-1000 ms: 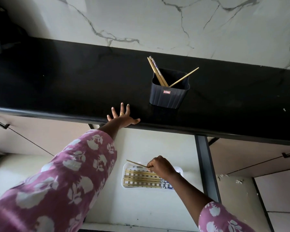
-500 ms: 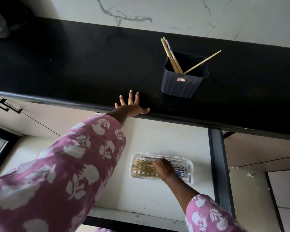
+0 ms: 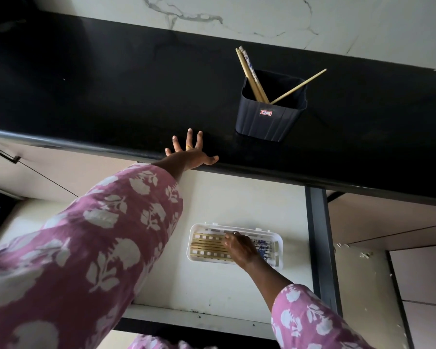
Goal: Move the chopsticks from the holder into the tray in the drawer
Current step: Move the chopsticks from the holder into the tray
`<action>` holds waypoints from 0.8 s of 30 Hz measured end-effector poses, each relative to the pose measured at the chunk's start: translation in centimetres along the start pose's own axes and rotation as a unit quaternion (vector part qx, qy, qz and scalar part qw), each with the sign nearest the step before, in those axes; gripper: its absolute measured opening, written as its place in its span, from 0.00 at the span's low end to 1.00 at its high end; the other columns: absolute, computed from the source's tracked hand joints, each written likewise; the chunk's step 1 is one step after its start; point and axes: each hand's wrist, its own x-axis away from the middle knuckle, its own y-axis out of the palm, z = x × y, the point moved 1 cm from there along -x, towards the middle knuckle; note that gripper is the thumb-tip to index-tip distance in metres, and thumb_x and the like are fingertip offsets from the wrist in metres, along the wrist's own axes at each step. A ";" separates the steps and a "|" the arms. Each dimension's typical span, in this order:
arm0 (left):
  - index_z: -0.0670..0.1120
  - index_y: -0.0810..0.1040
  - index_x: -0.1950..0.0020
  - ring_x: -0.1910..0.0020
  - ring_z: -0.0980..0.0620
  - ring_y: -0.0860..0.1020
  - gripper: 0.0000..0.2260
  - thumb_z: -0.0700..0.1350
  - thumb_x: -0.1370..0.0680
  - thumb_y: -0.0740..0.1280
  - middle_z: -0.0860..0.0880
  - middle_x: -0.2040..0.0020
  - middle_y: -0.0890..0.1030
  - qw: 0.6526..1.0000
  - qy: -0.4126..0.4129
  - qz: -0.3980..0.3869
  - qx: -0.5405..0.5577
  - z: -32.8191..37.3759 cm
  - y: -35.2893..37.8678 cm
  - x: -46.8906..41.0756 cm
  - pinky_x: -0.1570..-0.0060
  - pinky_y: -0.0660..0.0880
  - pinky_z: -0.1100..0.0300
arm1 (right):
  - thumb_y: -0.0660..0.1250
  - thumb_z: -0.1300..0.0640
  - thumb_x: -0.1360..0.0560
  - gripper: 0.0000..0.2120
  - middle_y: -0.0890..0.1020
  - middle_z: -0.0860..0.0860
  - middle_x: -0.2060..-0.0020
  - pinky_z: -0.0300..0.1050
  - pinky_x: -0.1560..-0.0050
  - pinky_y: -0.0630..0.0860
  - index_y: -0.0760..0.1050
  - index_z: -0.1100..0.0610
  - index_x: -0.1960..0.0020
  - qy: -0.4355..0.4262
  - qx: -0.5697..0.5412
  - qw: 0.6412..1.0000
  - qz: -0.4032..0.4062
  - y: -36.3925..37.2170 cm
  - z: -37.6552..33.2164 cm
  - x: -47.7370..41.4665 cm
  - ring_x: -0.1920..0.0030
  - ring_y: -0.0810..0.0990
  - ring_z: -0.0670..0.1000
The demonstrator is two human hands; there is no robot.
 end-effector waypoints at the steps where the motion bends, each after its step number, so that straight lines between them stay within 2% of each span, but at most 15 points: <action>1: 0.58 0.39 0.24 0.26 0.36 0.34 0.40 0.68 0.27 0.59 0.55 0.23 0.35 1.000 -0.001 0.000 0.001 0.0 0.0 0.0 0.30 0.41 0.36 | 0.60 0.61 0.25 0.10 0.81 0.55 0.59 0.37 0.58 0.75 0.77 0.53 0.61 0.010 -0.031 0.999 0.023 -0.4 -0.1 0.1 0.49 0.79 0.58; 2: 0.58 0.39 0.24 0.26 0.36 0.35 0.40 0.68 0.27 0.59 0.55 0.23 0.36 1.000 -0.003 0.000 0.000 0.1 0.0 0.1 0.30 0.41 0.36 | 0.64 0.67 0.29 0.08 0.82 0.58 0.61 0.39 0.58 0.78 0.79 0.57 0.61 -0.015 -0.038 0.998 0.054 -1.0 0.0 0.2 0.54 0.81 0.58; 3: 0.58 0.39 0.24 0.26 0.36 0.35 0.40 0.68 0.27 0.59 0.55 0.23 0.36 1.000 -0.005 0.000 -0.003 0.1 -0.1 0.1 0.30 0.41 0.36 | 0.70 0.71 0.37 0.08 0.82 0.58 0.65 0.40 0.64 0.80 0.80 0.60 0.63 -0.073 -0.021 0.993 0.089 -1.6 -0.2 0.2 0.61 0.83 0.57; 4: 0.58 0.40 0.24 0.26 0.36 0.35 0.40 0.68 0.26 0.58 0.55 0.23 0.36 1.000 -0.007 -0.001 -0.006 0.1 -0.1 0.2 0.30 0.41 0.36 | 0.73 0.71 0.44 0.10 0.81 0.55 0.70 0.38 0.70 0.79 0.80 0.59 0.66 -0.129 0.047 0.983 0.119 -2.3 -0.3 0.5 0.68 0.82 0.54; 5: 0.58 0.40 0.24 0.26 0.36 0.35 0.40 0.68 0.26 0.58 0.55 0.23 0.37 1.000 -0.009 -0.002 -0.007 0.1 -0.2 0.3 0.30 0.41 0.36 | 0.75 0.70 0.46 0.11 0.80 0.51 0.72 0.37 0.72 0.76 0.80 0.57 0.68 -0.163 0.102 0.970 0.149 -3.0 -0.2 0.5 0.71 0.80 0.51; 7: 0.58 0.41 0.23 0.26 0.36 0.36 0.39 0.68 0.26 0.58 0.54 0.22 0.38 1.000 -0.010 -0.006 -0.004 0.2 -0.2 0.4 0.30 0.41 0.36 | 0.73 0.69 0.40 0.09 0.79 0.50 0.72 0.38 0.71 0.76 0.79 0.57 0.68 -0.212 0.152 0.945 0.197 -4.8 0.0 0.5 0.72 0.79 0.50; 10: 0.57 0.44 0.23 0.25 0.36 0.38 0.36 0.67 0.25 0.56 0.53 0.22 0.43 1.000 -0.017 -0.011 0.007 0.4 -0.2 0.5 0.30 0.41 0.37 | 0.62 0.72 0.32 0.11 0.81 0.53 0.69 0.42 0.67 0.78 0.80 0.61 0.64 -0.243 0.158 0.917 0.274 -7.9 0.4 0.1 0.69 0.80 0.53; 14: 0.57 0.48 0.23 0.25 0.36 0.39 0.34 0.67 0.25 0.54 0.53 0.21 0.47 0.999 -0.028 -0.022 0.029 0.5 -0.2 0.3 0.30 0.41 0.37 | 0.68 0.75 0.36 0.08 0.81 0.56 0.68 0.45 0.71 0.77 0.81 0.64 0.61 -0.240 0.152 0.890 0.358 -13.2 0.7 -1.1 0.68 0.80 0.57; 16: 0.57 0.49 0.23 0.25 0.36 0.40 0.33 0.67 0.25 0.54 0.53 0.21 0.48 0.999 -0.034 -0.026 0.032 0.5 -0.2 0.3 0.30 0.41 0.37 | 0.63 0.74 0.32 0.09 0.81 0.58 0.67 0.46 0.70 0.78 0.81 0.65 0.60 -0.241 0.154 0.870 0.401 -16.0 1.1 -2.0 0.67 0.81 0.58; 18: 0.58 0.49 0.23 0.25 0.36 0.40 0.34 0.68 0.25 0.54 0.54 0.21 0.48 0.998 -0.039 -0.029 0.026 0.6 -0.2 0.2 0.30 0.41 0.36 | 0.61 0.71 0.30 0.11 0.83 0.58 0.66 0.45 0.65 0.81 0.82 0.65 0.59 -0.243 0.164 0.842 0.452 -18.7 1.4 -2.8 0.65 0.83 0.58; 21: 0.59 0.46 0.23 0.25 0.36 0.39 0.35 0.68 0.26 0.55 0.54 0.21 0.45 0.999 -0.041 -0.032 0.000 0.6 -0.3 0.1 0.31 0.42 0.36 | 0.67 0.73 0.33 0.09 0.85 0.56 0.64 0.42 0.62 0.82 0.83 0.64 0.59 -0.207 0.177 0.809 0.522 -22.3 1.4 -4.1 0.64 0.84 0.55; 24: 0.59 0.43 0.23 0.25 0.36 0.37 0.37 0.69 0.26 0.56 0.55 0.22 0.42 0.999 -0.039 -0.025 -0.016 0.6 -0.3 0.1 0.30 0.42 0.35 | 0.71 0.74 0.37 0.10 0.85 0.56 0.64 0.42 0.64 0.82 0.83 0.64 0.58 -0.161 0.170 0.804 0.547 -25.4 1.1 -5.8 0.64 0.85 0.55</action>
